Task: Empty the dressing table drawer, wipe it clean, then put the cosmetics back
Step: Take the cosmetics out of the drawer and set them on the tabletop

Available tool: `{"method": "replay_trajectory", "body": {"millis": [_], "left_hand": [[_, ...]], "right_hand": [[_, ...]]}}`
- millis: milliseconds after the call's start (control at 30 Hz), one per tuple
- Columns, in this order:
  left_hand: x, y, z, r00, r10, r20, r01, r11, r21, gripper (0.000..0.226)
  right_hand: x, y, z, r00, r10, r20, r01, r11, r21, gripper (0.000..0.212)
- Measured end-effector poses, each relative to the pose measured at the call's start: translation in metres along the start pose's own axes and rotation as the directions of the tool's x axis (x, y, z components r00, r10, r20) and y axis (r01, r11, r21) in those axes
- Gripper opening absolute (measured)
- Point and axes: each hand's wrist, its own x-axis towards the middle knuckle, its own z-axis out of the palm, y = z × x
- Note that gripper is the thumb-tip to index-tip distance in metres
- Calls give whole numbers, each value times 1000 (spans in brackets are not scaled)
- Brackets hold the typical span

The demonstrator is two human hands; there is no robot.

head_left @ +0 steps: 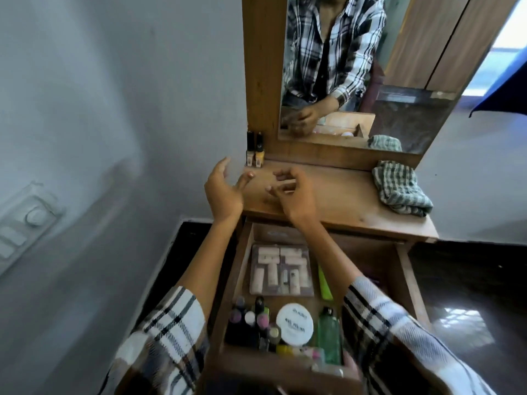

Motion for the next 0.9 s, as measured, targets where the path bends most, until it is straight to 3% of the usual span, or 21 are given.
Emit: {"method": "replay_trajectory", "body": {"millis": [167, 267, 400, 567, 767, 900], "left_hand": [[-82, -17, -46, 960, 136, 243, -151, 987, 46, 49], [-112, -23, -66, 934, 104, 342, -164, 975, 152, 38], [-134, -21, -86, 844, 29, 535, -213, 935, 285, 35], [-142, -19, -108, 802, -52, 595, -264, 863, 432, 35], [-147, -16, -115, 798, -39, 602, -344, 790, 507, 26], [-146, -12, -111, 781, -2, 625, -422, 736, 530, 24]], "right_hand": [[-76, 1, -10, 993, -30, 115, 34, 999, -25, 20], [-105, 2, -13, 989, -22, 149, 33, 997, -68, 17], [-130, 6, -17, 964, 49, 262, -9, 989, -150, 16], [-152, 12, -16, 893, 96, 439, 40, 956, -291, 15], [-158, 11, -15, 885, 52, 463, 114, 940, -323, 16], [-157, 12, -12, 861, 36, 507, 203, 891, -407, 34]]}}
